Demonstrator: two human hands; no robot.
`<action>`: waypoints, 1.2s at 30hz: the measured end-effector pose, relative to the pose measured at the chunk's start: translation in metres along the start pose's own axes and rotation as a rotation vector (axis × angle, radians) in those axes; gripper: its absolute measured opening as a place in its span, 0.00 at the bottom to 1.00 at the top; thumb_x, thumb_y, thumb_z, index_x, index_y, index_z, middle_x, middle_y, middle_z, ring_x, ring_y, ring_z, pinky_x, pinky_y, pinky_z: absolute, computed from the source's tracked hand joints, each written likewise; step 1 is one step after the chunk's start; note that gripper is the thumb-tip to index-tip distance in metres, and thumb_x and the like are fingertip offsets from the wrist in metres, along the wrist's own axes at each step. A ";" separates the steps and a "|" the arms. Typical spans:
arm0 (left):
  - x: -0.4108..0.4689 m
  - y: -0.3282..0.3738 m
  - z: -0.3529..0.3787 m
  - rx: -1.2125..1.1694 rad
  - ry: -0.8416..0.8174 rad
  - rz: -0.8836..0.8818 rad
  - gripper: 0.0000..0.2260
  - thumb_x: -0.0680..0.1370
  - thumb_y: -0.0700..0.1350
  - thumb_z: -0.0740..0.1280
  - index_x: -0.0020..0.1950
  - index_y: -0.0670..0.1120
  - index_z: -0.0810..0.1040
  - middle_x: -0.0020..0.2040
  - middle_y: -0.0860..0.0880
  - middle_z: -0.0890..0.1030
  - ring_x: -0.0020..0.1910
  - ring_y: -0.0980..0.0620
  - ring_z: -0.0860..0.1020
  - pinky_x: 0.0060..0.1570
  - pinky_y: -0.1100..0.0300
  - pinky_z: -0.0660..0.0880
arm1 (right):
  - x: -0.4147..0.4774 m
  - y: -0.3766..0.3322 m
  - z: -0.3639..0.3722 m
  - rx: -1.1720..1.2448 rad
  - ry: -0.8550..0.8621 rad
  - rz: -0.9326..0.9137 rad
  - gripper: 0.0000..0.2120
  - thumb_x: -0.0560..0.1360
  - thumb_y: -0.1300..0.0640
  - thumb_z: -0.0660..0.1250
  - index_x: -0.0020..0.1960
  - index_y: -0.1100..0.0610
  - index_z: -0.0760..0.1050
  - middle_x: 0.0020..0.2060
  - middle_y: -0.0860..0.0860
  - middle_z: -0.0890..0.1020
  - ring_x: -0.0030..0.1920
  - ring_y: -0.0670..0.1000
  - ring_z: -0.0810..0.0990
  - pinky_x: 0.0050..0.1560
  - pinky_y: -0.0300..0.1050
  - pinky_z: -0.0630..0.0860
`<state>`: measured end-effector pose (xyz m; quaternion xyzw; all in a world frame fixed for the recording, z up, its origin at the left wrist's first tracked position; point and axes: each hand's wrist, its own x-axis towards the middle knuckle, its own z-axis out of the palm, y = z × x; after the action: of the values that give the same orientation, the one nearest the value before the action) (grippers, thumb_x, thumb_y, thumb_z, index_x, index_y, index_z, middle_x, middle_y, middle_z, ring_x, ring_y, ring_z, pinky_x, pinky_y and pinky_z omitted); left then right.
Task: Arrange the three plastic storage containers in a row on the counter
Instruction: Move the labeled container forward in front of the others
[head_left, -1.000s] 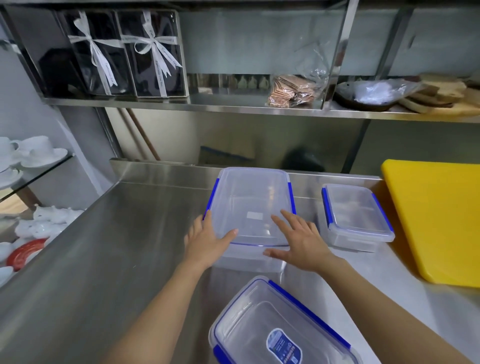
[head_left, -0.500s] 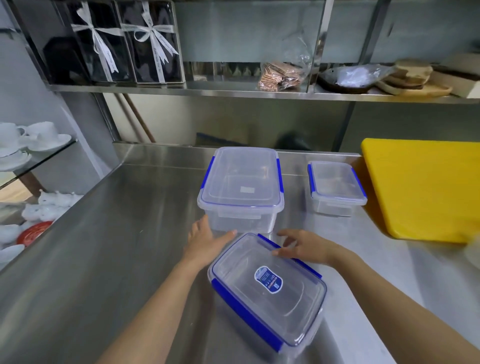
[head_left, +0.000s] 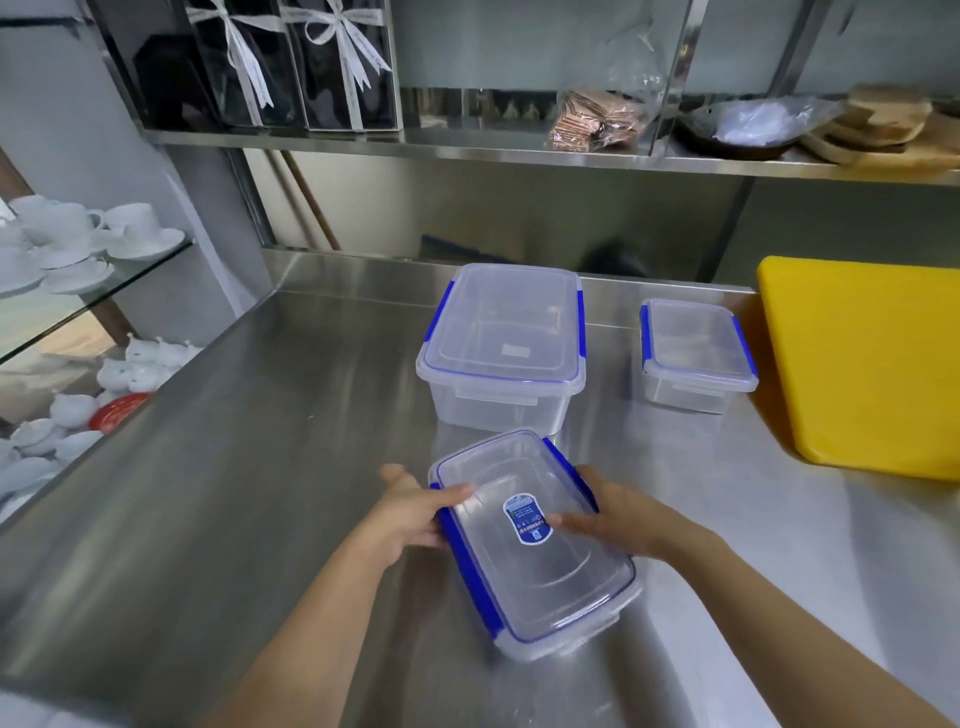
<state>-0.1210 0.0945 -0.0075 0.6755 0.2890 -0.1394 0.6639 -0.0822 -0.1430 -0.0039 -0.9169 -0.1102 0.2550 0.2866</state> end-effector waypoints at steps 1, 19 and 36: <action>0.000 -0.003 0.001 -0.013 0.097 0.054 0.42 0.69 0.44 0.75 0.70 0.41 0.48 0.56 0.43 0.75 0.43 0.46 0.81 0.35 0.53 0.81 | 0.000 -0.004 0.007 0.018 0.020 -0.002 0.33 0.65 0.33 0.66 0.63 0.50 0.63 0.49 0.49 0.77 0.44 0.51 0.77 0.40 0.43 0.73; -0.022 -0.026 0.042 -0.080 -0.058 0.240 0.33 0.66 0.38 0.76 0.66 0.52 0.65 0.58 0.56 0.77 0.54 0.55 0.79 0.52 0.54 0.78 | -0.011 0.032 0.020 0.463 0.286 -0.114 0.35 0.63 0.36 0.71 0.65 0.42 0.61 0.46 0.35 0.76 0.44 0.36 0.77 0.39 0.31 0.73; 0.010 -0.001 0.182 0.020 -0.071 0.422 0.20 0.67 0.32 0.72 0.54 0.45 0.72 0.54 0.42 0.79 0.48 0.50 0.79 0.45 0.61 0.75 | -0.021 0.121 -0.035 0.609 0.515 0.194 0.32 0.66 0.39 0.70 0.62 0.47 0.58 0.55 0.48 0.74 0.47 0.49 0.78 0.37 0.38 0.78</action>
<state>-0.0785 -0.0810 -0.0288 0.7223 0.1163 -0.0240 0.6813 -0.0742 -0.2647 -0.0411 -0.8302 0.1325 0.0641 0.5377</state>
